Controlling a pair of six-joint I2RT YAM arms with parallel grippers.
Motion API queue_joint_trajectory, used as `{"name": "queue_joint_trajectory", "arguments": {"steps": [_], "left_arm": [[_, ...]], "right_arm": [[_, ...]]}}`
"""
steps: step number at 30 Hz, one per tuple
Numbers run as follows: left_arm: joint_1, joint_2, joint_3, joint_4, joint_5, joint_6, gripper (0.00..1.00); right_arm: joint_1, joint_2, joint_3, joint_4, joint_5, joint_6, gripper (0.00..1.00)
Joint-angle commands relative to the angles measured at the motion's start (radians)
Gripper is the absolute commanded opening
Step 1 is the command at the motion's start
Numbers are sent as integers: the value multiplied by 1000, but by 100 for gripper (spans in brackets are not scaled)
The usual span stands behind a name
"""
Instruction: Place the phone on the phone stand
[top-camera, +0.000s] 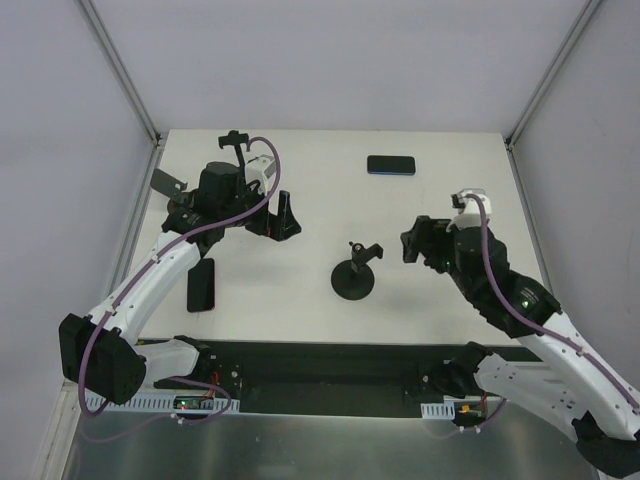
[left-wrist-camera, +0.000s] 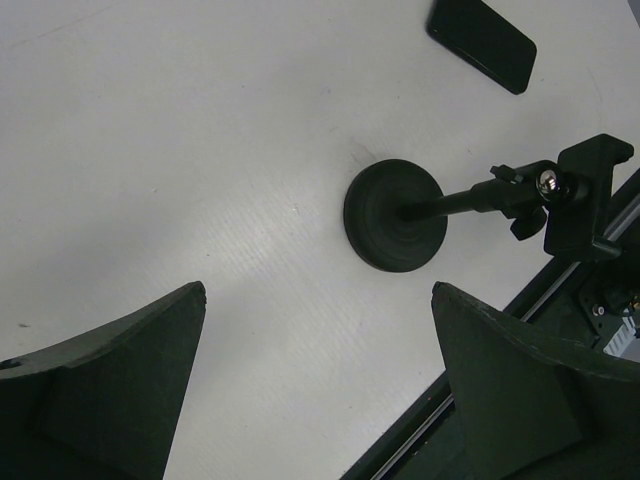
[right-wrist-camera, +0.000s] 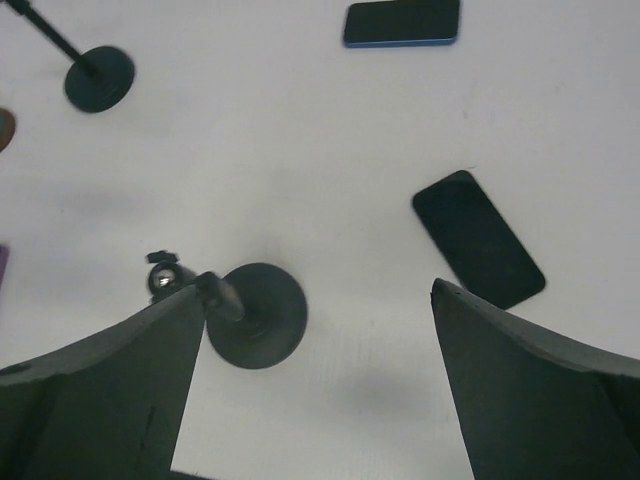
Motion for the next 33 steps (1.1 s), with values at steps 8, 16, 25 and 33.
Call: {"name": "queue_joint_trajectory", "arguments": {"steps": [8,16,25,33], "left_arm": [[-24,17,3,31,48,-7,94],[-34,35,3,32,60,-8,94],[-48,43,6,31,77,-11,94],[-50,40,7,31,87,-14,94]], "right_arm": [[-642,165,-86,61,-425,-67,96],[-914,644,81,118,-819,-60,96],[-929,972,262,124,-766,-95,96],[-917,1008,176,142,-826,-69,96]]}}
